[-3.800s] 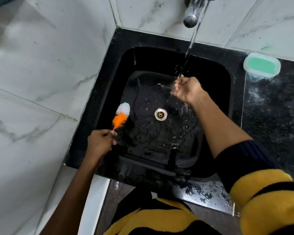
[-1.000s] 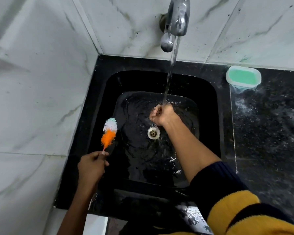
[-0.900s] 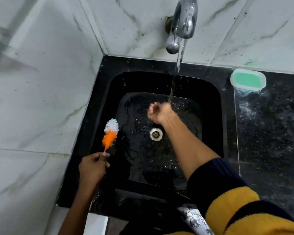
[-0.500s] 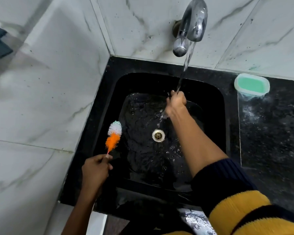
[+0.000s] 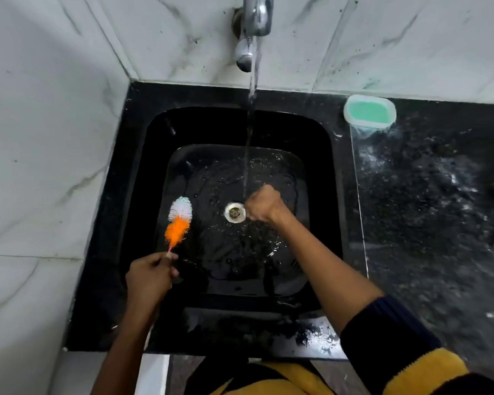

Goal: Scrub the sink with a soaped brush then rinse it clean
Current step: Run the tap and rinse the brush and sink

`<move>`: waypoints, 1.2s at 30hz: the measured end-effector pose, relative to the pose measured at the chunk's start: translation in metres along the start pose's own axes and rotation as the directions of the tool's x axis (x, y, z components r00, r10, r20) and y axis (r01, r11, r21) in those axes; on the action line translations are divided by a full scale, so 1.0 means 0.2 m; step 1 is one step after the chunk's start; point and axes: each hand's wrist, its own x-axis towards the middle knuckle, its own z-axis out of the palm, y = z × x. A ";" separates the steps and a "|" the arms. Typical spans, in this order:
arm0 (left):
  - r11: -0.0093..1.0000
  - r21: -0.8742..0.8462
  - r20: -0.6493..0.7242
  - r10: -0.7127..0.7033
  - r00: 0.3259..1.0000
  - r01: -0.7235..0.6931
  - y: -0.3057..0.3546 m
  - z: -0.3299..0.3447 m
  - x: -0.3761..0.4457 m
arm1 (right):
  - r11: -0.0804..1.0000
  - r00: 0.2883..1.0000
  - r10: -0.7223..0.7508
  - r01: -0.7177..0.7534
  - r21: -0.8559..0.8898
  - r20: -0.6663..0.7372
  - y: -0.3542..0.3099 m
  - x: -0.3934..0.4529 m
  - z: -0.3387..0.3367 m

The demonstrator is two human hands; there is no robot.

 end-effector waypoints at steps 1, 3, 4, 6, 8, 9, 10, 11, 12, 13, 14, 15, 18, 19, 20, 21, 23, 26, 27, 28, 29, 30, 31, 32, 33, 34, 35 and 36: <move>1.000 0.002 0.006 0.010 1.000 -0.010 0.00 0.01 0.00 | 0.971 0.984 0.013 0.030 -0.237 0.180 0.05 -0.04 0.00; 1.000 0.017 0.021 0.024 1.000 -0.024 0.00 0.03 0.00 | 0.764 0.899 0.205 0.102 -0.638 0.388 0.15 -0.14 -0.01; 0.999 0.023 0.027 0.029 0.999 -0.029 -0.01 0.03 0.00 | 0.691 0.875 0.282 0.099 -0.716 0.394 0.18 -0.19 -0.03; 0.999 0.027 0.039 0.031 0.999 -0.032 -0.02 0.05 0.01 | 0.706 0.900 0.243 0.093 -0.703 0.362 0.22 -0.23 -0.06; 0.999 0.020 0.049 0.040 0.998 -0.041 -0.03 0.06 0.01 | 0.894 0.936 0.075 0.089 -0.439 0.343 0.23 -0.20 -0.09; 0.999 0.010 0.056 0.049 0.997 -0.050 -0.03 0.06 0.01 | 0.985 0.939 0.028 0.034 -0.172 0.343 0.21 -0.18 -0.11; 0.999 0.000 0.063 0.053 0.997 -0.053 -0.03 0.06 0.01 | 0.988 0.931 0.000 -0.056 0.141 0.364 0.16 -0.15 -0.12; 0.999 -0.005 0.064 0.051 0.997 -0.051 -0.03 0.06 0.02 | 0.889 0.920 -0.027 -0.157 0.430 0.391 0.10 -0.12 -0.13; 0.999 -0.006 0.064 0.051 0.997 -0.050 -0.04 0.06 0.02 | 0.705 0.914 -0.066 -0.241 0.667 0.401 0.03 -0.08 -0.14; 0.999 -0.004 0.061 0.051 0.997 -0.051 -0.04 0.06 0.03 | 0.484 0.913 -0.096 -0.306 0.820 0.397 -0.05 -0.03 -0.15; 0.999 -0.001 0.054 0.051 0.997 -0.051 -0.04 0.05 0.03 | 0.268 0.919 -0.112 -0.338 0.902 0.378 -0.12 0.01 -0.15; 0.999 0.000 0.049 0.052 0.997 -0.052 -0.04 0.05 0.03 | 0.100 0.927 -0.110 -0.348 0.932 0.358 -0.20 0.05 -0.16; 0.999 0.002 0.040 0.054 0.998 -0.055 -0.03 0.03 0.04 | -0.048 0.949 -0.068 -0.312 0.949 0.309 -0.35 0.14 -0.18; 0.998 -0.002 0.039 0.060 0.997 -0.060 -0.02 0.02 0.04 | -0.029 0.946 -0.096 -0.315 0.949 0.311 -0.37 0.14 -0.19; 0.998 -0.005 0.042 0.065 0.997 -0.065 -0.02 0.02 0.04 | -0.021 0.937 -0.147 -0.325 0.946 0.318 -0.38 0.14 -0.20; 0.998 -0.009 0.045 0.069 0.997 -0.068 -0.02 0.02 0.03 | -0.022 0.924 -0.197 -0.337 0.941 0.327 -0.38 0.12 -0.21; 0.997 -0.011 0.048 0.071 0.996 -0.070 -0.02 0.02 0.03 | -0.039 0.899 -0.273 -0.365 0.930 0.341 -0.34 0.10 -0.24; 0.998 -0.012 0.053 0.063 0.997 -0.062 -0.02 0.04 0.04 | -0.056 0.875 -0.322 -0.399 0.915 0.362 -0.19 0.06 -0.29; 0.998 -0.012 0.056 0.061 0.997 -0.061 -0.03 0.05 0.04 | -0.070 0.881 -0.301 -0.403 0.912 0.366 -0.12 0.05 -0.32; 0.998 -0.010 0.058 0.058 0.997 -0.058 -0.03 0.06 0.03 | -0.092 0.895 -0.263 -0.396 0.914 0.361 -0.05 0.04 -0.35; 0.998 -0.008 0.061 0.056 0.997 -0.056 -0.04 0.06 0.03 | -0.123 0.922 -0.196 -0.362 0.924 0.335 0.01 0.04 -0.39; 0.999 -0.004 0.063 0.054 0.997 -0.054 -0.04 0.07 0.03 | -0.170 0.951 -0.112 -0.304 0.937 0.288 0.07 0.04 -0.44; 0.999 0.001 0.063 0.052 0.997 -0.052 -0.04 0.08 0.02 | -0.233 0.974 -0.030 -0.224 0.946 0.224 0.12 0.04 -0.49; 0.999 0.002 0.067 0.053 0.996 -0.053 -0.05 0.08 0.02 | -0.297 0.989 0.026 -0.133 0.946 0.147 0.17 0.05 -0.56; 0.999 0.000 0.072 0.054 0.996 -0.054 -0.04 0.09 0.01 | -0.338 0.995 0.062 -0.047 0.940 0.072 0.20 0.05 -0.63; 0.999 0.001 0.078 0.054 0.996 -0.054 -0.04 0.09 0.00 | -0.356 0.996 0.089 0.016 0.934 0.017 0.24 0.06 -0.69; 0.999 0.002 0.081 0.054 0.995 -0.054 -0.04 0.10 -0.01 | -0.355 0.994 0.113 0.055 0.933 -0.016 0.27 0.06 -0.75; 0.998 0.002 0.083 0.057 0.995 -0.057 -0.03 0.10 -0.01 | -0.342 0.991 0.128 0.076 0.937 -0.033 0.30 0.06 -0.78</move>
